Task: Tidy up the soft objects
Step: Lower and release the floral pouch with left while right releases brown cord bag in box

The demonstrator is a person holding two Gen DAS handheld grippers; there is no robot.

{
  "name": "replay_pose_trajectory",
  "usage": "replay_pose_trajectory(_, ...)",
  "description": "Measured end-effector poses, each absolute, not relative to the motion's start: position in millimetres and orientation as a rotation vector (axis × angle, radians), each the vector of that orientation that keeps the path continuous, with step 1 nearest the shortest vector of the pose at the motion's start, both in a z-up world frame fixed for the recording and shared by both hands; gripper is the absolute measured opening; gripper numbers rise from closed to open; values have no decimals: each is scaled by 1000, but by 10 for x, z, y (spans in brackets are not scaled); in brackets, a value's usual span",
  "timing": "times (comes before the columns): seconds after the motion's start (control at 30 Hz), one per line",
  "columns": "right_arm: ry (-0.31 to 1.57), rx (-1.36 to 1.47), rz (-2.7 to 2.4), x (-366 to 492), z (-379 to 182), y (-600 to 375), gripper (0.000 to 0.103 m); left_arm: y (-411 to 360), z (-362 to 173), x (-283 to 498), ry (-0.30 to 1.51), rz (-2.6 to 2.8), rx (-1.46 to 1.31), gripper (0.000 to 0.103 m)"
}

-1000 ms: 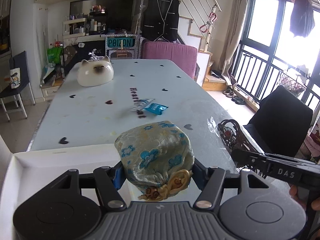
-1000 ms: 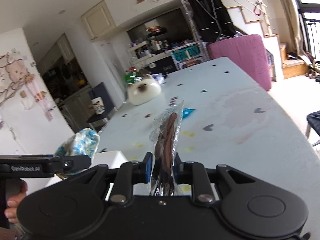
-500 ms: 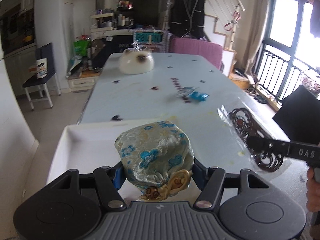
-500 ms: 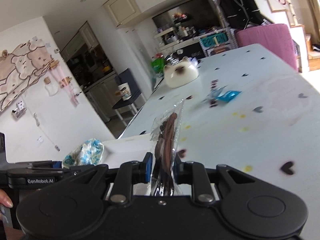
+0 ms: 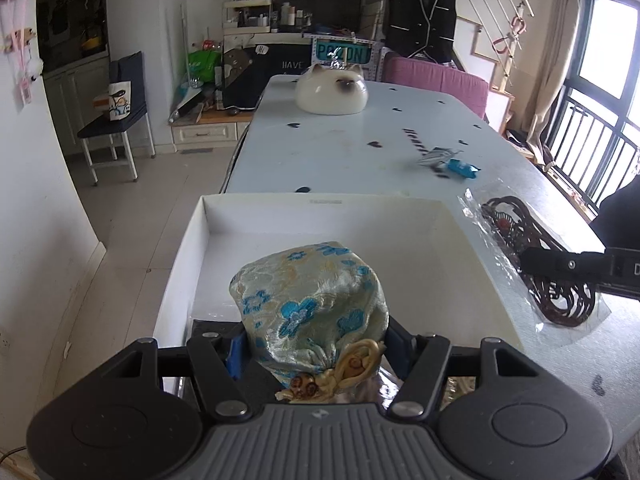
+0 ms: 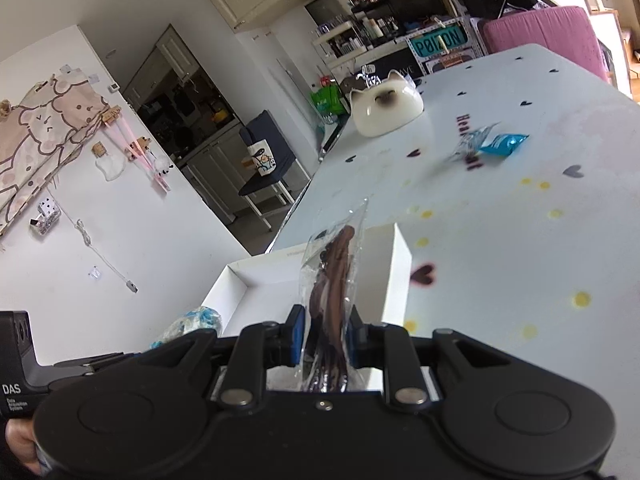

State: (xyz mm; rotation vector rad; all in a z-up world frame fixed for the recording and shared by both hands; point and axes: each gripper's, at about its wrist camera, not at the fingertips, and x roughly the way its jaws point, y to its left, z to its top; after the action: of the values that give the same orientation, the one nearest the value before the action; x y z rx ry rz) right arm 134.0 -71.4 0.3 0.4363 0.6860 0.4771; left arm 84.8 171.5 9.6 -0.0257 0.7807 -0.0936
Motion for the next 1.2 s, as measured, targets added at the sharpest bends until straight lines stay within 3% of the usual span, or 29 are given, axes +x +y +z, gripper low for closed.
replay_pose_trajectory(0.47, 754, 502, 346, 1811, -254, -245, 23, 1723, -106, 1259, 815, -154, -65, 65)
replay_pose_trajectory(0.53, 773, 483, 327, 1859, -301, -182, 28, 1705, -143, 1337, 824, -163, -65, 65)
replay_pose_trajectory(0.6, 780, 430, 293, 1868, -329, -137, 47, 1693, -189, 1415, 837, -170, -69, 65)
replay_pose_trajectory(0.73, 757, 391, 322, 1818, -288, -134, 57, 1658, -306, 1556, 881, -188, -70, 65)
replay_pose_trajectory(0.83, 696, 343, 331, 1747, -171, -178, 52, 1626, -369, 1618, 897, -196, -61, 65)
replay_pose_trajectory(0.9, 669, 321, 346, 1710, -103, -227, 37, 1609, -381, 1641, 898, -207, -63, 65)
replay_pose_trajectory(1.0, 688, 293, 354, 1723, -64, -261, 26, 1567, -401, 1667, 899, -225, -59, 65)
replay_pose_trajectory(1.2, 734, 305, 366, 1722, -147, -306, 20, 1410, -448, 1685, 912, -272, -38, 65)
